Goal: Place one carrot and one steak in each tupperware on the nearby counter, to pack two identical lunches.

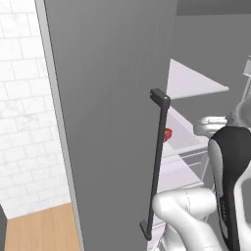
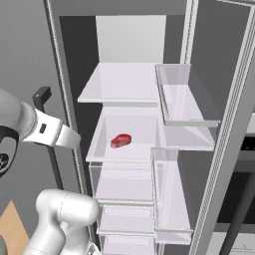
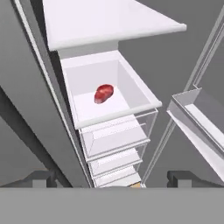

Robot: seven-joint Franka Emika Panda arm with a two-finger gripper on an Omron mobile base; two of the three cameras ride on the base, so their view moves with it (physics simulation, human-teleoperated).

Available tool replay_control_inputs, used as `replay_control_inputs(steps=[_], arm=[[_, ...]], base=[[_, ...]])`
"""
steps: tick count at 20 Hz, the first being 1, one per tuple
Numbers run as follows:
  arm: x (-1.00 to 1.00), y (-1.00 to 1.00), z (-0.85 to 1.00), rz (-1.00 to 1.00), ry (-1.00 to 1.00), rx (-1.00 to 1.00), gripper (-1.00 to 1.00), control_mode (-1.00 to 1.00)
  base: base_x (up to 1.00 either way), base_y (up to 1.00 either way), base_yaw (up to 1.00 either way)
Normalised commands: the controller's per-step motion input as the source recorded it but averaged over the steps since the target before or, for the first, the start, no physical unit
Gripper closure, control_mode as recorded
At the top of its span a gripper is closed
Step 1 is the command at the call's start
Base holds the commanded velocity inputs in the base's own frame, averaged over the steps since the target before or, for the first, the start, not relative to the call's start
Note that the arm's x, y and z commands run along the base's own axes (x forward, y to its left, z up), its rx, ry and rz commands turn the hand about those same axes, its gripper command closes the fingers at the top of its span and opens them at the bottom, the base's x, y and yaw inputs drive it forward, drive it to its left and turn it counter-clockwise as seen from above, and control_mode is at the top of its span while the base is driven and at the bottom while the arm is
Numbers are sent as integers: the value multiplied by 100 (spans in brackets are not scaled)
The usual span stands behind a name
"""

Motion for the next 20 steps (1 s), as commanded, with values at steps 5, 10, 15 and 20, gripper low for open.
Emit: replay_control_inputs(steps=[5,10,15,20], arm=[[40,-33,-58,-14,11,12,-100,-100],[46,-20,-80,-5,10,7,-100,-100],[79,-19,-18,0,12,8,-100,-100],[66,-7,-20,11,11,16,-100,-100]], base=[[0,0,0],[0,0,0],[0,0,0],[0,0,0]])
